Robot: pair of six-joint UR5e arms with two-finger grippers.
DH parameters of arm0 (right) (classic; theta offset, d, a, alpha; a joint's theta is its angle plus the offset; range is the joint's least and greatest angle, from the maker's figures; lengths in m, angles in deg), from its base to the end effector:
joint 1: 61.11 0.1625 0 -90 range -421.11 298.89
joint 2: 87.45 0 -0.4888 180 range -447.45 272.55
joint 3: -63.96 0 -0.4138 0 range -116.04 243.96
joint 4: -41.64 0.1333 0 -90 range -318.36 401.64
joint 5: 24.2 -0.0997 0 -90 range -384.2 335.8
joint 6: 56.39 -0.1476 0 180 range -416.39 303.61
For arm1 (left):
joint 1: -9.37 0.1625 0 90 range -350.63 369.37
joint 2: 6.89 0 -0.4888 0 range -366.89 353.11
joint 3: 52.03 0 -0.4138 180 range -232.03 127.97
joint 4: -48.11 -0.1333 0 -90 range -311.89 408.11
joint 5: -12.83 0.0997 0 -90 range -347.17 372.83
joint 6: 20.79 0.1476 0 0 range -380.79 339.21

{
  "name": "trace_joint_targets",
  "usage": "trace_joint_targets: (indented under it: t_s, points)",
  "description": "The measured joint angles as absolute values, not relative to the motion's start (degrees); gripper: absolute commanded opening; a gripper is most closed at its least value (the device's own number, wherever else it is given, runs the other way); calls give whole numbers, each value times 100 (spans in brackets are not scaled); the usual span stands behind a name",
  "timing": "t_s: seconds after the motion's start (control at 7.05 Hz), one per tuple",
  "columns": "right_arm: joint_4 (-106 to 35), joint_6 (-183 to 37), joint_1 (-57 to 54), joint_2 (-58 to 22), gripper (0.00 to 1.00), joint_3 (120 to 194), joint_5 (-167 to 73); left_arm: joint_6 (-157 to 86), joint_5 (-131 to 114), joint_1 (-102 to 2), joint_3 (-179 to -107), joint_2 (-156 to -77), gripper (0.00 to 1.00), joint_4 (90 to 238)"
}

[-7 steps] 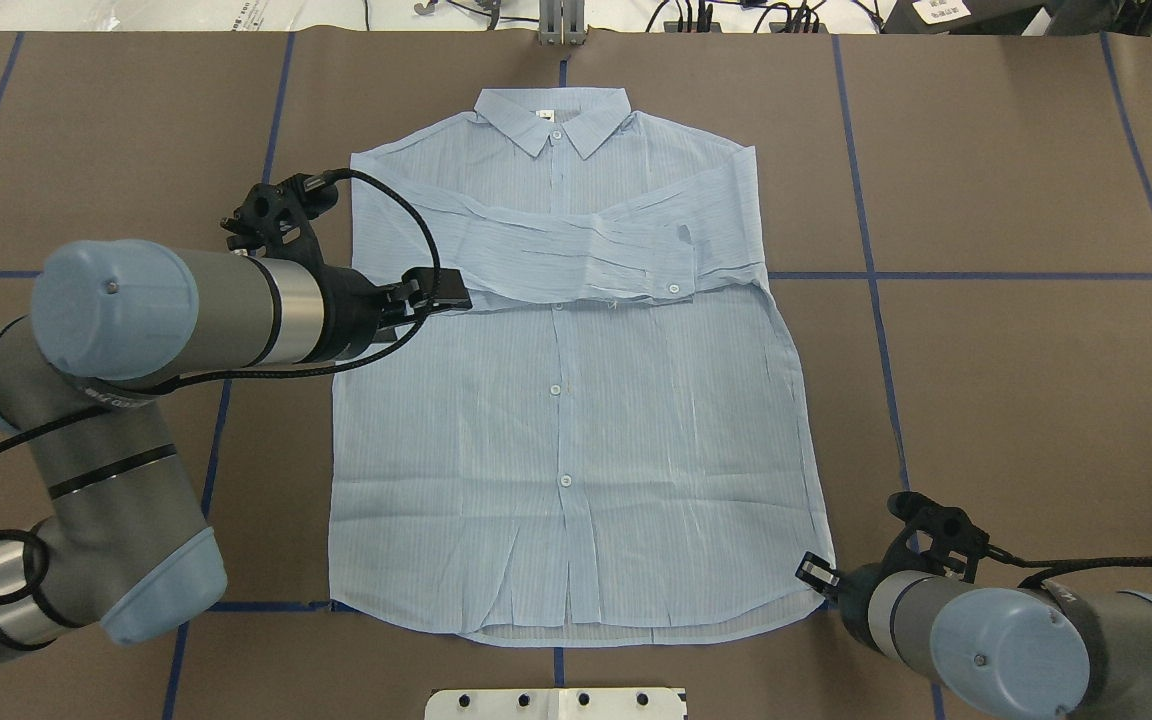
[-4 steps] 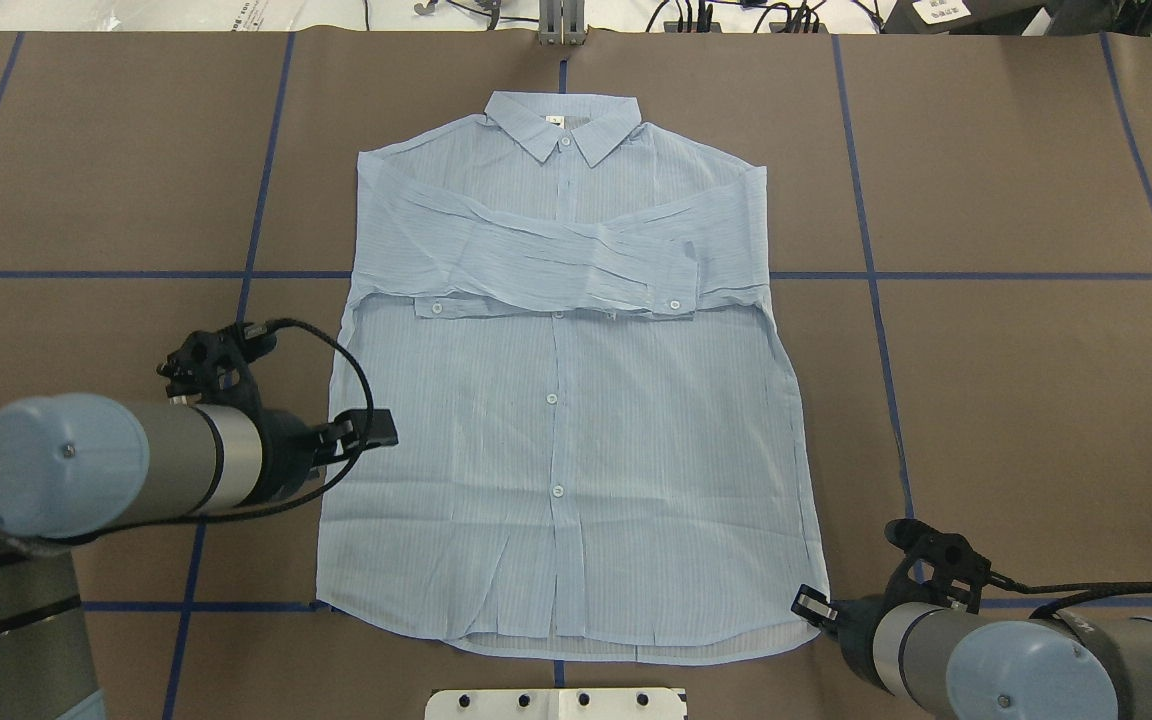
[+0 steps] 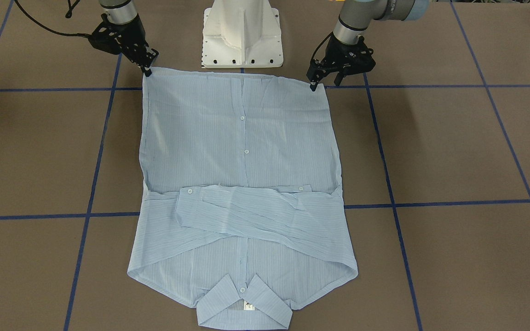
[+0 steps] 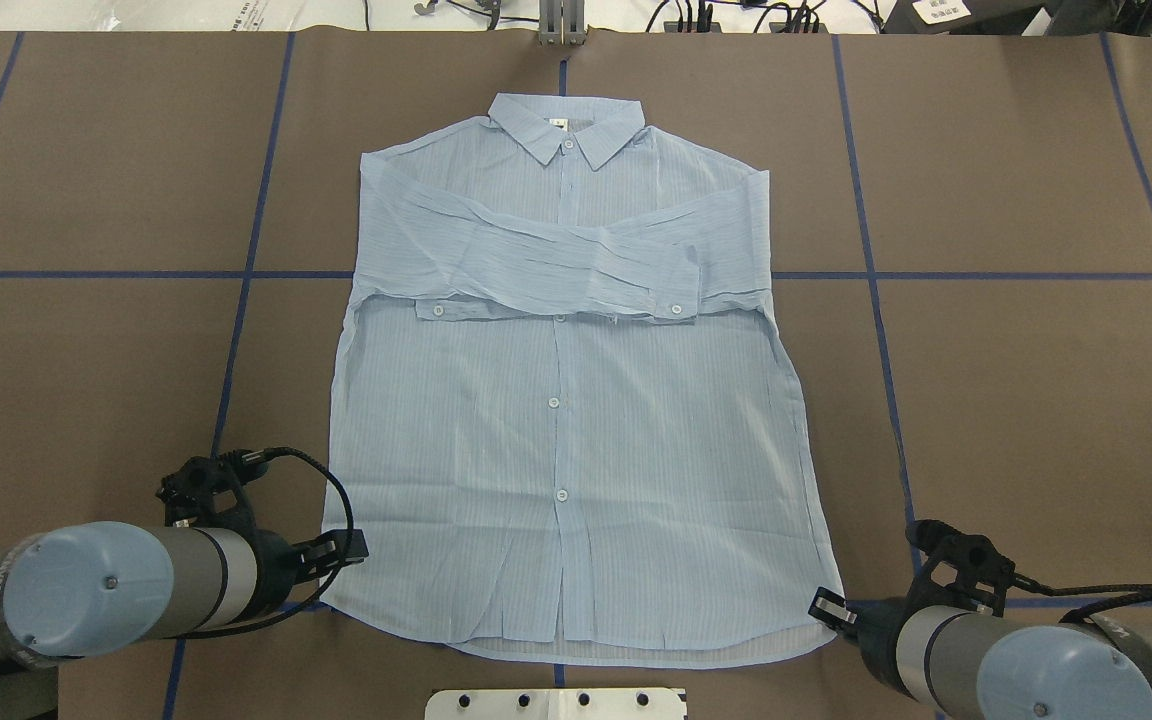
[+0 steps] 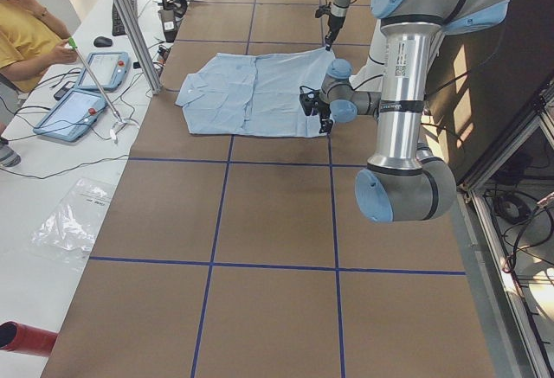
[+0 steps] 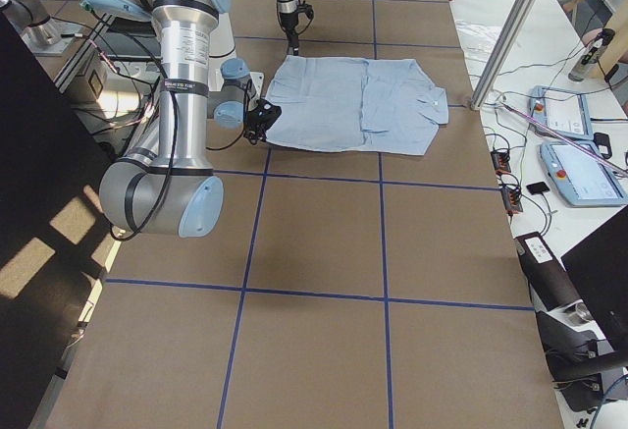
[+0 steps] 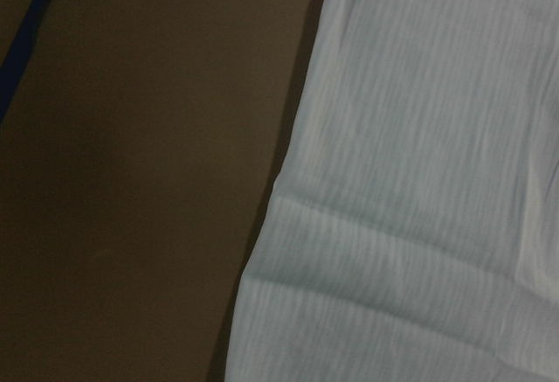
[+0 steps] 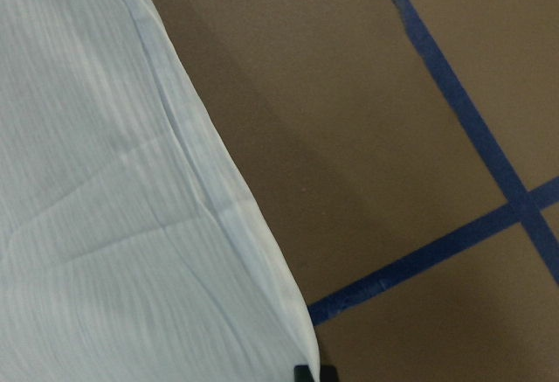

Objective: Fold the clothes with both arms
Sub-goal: 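Grasp both hem corners nearest the robot with both grippers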

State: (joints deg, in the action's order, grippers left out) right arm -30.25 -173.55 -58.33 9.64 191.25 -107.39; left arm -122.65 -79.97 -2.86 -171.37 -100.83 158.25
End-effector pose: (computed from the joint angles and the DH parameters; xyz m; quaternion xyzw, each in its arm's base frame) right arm -0.4652 -0.1736 0.4624 -0.0333 -0.4107 0.2588 0.8736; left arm 0.5180 -0.2413 0.4309 -0.0204 0.4494 -0.1756 0.8757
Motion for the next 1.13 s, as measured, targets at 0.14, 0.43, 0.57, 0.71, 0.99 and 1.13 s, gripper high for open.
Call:
trace_joint_targets:
  t_s: [0.14, 0.43, 0.57, 0.71, 0.99, 1.13]
  points:
    - [-3025, -17355, -5832, 966, 0, 19131, -10736, -12304, -8005, -219, -17108, -10092, 77, 15799]
    - [-3025, -17355, -5830, 962, 0, 19138, -10734, -12344, -8014, -134, -17045, -10110, 52, 15782]
    - [-3025, -17355, -5830, 961, 0, 19145, -10734, -12352, -8015, -123, -17012, -10133, 34, 15781]
    - [-3025, -17355, -5826, 964, 0, 19152, -10734, -12358, -8015, -121, -16958, -10180, 24, 15780]
    - [-3025, -17355, -5813, 970, 0, 19160, -10734, -12362, -8056, -118, -16871, -10260, 0, 15778]
    - [-3025, -17355, -5803, 970, 0, 19163, -10734, -12362, -8125, -121, -16875, -10267, 0, 15772]
